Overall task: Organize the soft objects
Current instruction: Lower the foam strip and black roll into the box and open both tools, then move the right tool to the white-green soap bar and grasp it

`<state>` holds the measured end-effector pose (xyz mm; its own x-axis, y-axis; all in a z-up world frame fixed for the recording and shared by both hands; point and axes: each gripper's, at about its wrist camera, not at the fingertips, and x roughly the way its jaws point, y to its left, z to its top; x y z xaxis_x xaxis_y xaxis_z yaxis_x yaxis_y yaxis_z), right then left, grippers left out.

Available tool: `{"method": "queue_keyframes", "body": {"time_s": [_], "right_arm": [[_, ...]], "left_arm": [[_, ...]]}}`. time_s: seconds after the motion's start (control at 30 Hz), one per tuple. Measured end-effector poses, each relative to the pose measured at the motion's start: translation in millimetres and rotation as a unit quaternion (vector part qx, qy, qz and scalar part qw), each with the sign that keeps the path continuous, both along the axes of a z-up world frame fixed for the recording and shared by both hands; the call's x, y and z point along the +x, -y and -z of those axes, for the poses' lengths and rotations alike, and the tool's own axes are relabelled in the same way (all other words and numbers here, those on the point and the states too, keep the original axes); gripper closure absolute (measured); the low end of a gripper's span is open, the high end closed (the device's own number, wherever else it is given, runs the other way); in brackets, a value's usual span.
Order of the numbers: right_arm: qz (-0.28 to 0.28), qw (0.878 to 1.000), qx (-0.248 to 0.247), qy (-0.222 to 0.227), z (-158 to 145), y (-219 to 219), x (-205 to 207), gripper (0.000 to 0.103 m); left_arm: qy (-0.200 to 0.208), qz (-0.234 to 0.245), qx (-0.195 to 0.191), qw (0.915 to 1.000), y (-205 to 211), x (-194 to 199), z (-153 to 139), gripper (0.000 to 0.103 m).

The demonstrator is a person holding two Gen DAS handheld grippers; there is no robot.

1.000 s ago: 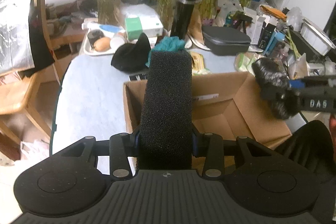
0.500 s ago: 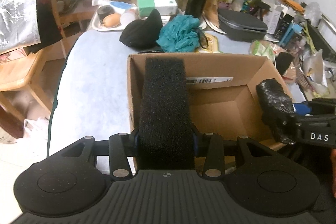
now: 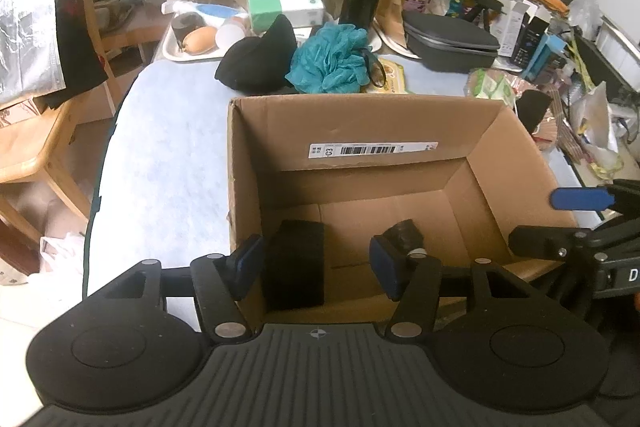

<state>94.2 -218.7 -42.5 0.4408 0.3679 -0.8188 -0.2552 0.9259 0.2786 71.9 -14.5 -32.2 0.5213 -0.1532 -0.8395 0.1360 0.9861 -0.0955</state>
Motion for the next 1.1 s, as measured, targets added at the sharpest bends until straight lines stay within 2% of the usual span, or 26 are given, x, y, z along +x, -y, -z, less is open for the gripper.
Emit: {"method": "queue_keyframes", "body": {"time_s": [0.13,0.27,0.33,0.43,0.5,0.97,1.1], "right_arm": [[-0.004,1.0,0.012,0.017,-9.6,0.6,-1.8,0.006],[-0.008,0.999,-0.001,0.049,-23.6,-0.7,-3.0,0.001],[-0.006,0.998,-0.01,0.063,-28.9,-0.3,-2.3,0.0],[-0.002,0.997,-0.026,0.074,-34.0,1.1,0.1,0.0],[0.0,0.996,-0.034,0.078,-35.8,3.3,1.5,0.0],[0.045,0.995,-0.045,0.08,-28.4,32.1,17.8,0.0],[0.065,0.994,-0.04,0.075,-21.1,41.8,22.3,0.0]], "left_arm": [[0.01,0.004,0.001,0.9999,-0.9,-2.6,-4.9,0.045],[0.03,0.005,-0.007,0.9995,-4.9,-6.7,-13.6,0.043],[0.04,0.003,-0.009,0.9991,-8.1,-7.8,-18.2,0.035],[0.052,-0.002,-0.005,0.9986,-12.9,-7.0,-23.7,0.032],[0.059,-0.004,-0.002,0.9982,-16.1,-6.4,-26.7,0.029],[0.097,0.0,0.009,0.9952,-33.1,0.1,-32.7,0.028],[0.097,-0.005,-0.004,0.9953,-40.0,3.1,-30.2,0.028]]}}
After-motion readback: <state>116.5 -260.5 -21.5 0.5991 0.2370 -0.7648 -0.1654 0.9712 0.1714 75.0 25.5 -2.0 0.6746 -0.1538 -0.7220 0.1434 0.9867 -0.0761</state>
